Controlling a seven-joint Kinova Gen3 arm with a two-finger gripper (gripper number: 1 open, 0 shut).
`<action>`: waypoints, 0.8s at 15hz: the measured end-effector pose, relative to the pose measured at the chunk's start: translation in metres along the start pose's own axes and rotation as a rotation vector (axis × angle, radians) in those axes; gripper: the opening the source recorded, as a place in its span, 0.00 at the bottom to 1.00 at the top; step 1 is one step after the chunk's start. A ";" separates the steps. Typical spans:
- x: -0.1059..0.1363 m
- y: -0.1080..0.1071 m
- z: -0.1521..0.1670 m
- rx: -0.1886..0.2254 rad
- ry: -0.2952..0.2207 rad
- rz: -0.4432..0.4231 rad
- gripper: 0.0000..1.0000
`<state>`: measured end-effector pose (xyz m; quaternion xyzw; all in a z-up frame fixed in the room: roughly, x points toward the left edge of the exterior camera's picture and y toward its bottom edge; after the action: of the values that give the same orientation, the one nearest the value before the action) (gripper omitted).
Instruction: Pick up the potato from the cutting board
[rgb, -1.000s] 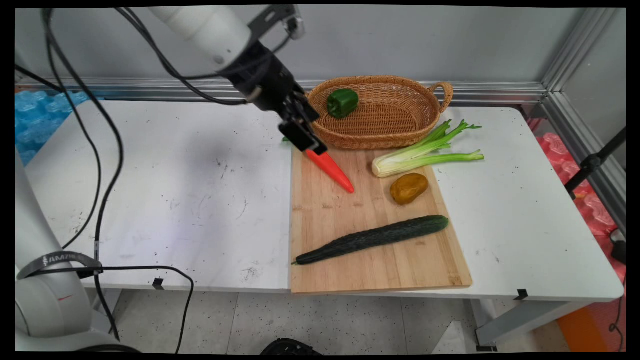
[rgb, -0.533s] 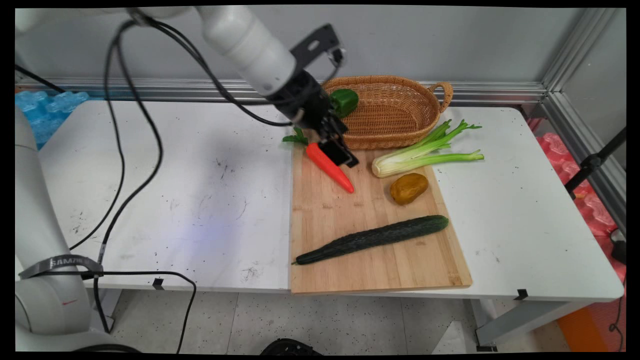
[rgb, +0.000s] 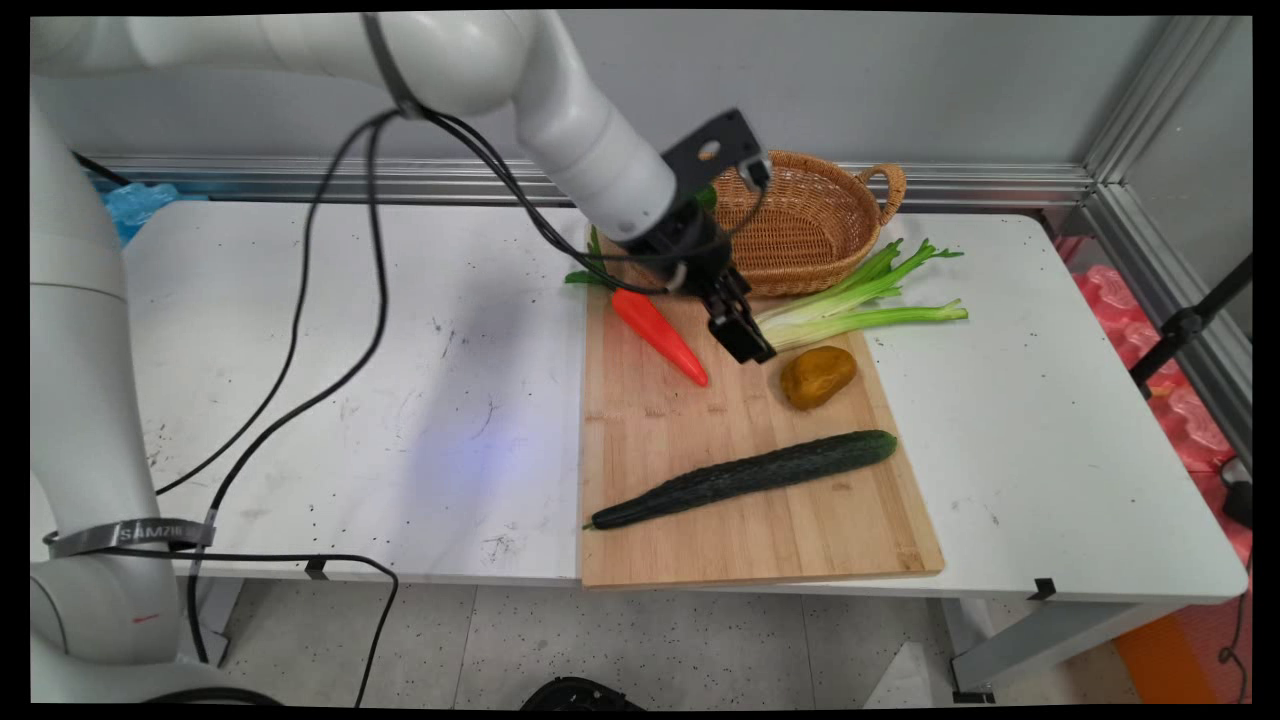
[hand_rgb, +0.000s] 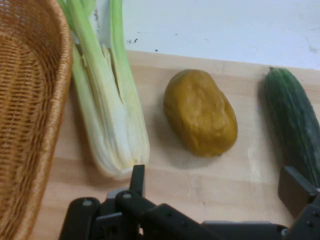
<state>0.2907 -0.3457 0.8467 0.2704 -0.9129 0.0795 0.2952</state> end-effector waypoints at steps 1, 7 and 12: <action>0.002 0.001 0.010 -0.001 0.000 -0.002 1.00; 0.010 0.002 0.052 -0.008 -0.002 -0.019 1.00; 0.017 0.005 0.088 -0.014 -0.005 -0.037 1.00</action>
<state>0.2329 -0.3764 0.7851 0.2854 -0.9090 0.0669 0.2962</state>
